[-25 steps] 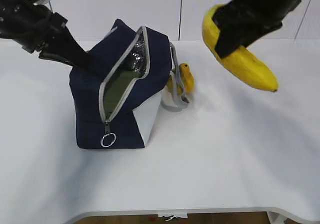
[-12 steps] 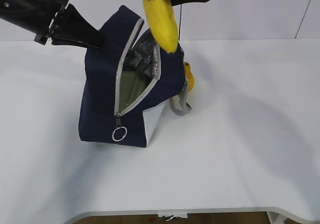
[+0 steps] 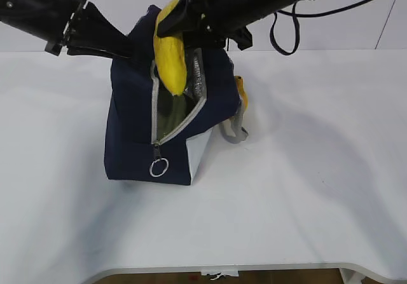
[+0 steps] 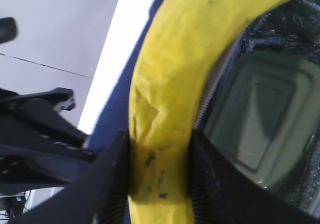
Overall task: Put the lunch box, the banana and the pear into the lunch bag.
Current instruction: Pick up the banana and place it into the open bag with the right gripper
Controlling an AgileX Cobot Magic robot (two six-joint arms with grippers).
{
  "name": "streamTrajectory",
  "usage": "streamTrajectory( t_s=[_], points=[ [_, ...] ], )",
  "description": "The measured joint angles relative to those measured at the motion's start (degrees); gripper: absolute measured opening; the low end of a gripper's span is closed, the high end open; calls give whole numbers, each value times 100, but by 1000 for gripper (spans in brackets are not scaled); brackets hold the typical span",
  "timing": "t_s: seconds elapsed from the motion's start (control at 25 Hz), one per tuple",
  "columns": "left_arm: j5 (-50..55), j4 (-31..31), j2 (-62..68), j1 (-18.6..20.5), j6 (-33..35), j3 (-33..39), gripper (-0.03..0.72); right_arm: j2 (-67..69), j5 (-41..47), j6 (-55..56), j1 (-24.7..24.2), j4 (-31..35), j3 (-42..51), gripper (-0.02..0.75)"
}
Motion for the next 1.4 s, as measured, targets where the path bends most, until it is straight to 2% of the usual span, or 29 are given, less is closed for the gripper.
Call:
streamTrajectory(
  t_s=[0.48,0.6,0.84,0.92,1.16,1.4],
  points=[
    [-74,-263,-111,0,0,0,13,389,-80,-325,0,-71,0,265],
    [-84,-274,-111,0,0,0,13,389,-80,-343,0,-224,0,295],
    [-87,-274,-111,0,13,0,13,389,-23,-357,0,-236,-12,424],
    [-98,-208,-111,0,23,0,13,389,147,-367,0,-328,-98,440],
    [-98,366,-136,0,44,0,13,389,690,-189,0,-1466,-752,452],
    [-64,1043,-146,55,-30,0,13,389,1483,824,0,-3122,-1444,452]
  ],
)
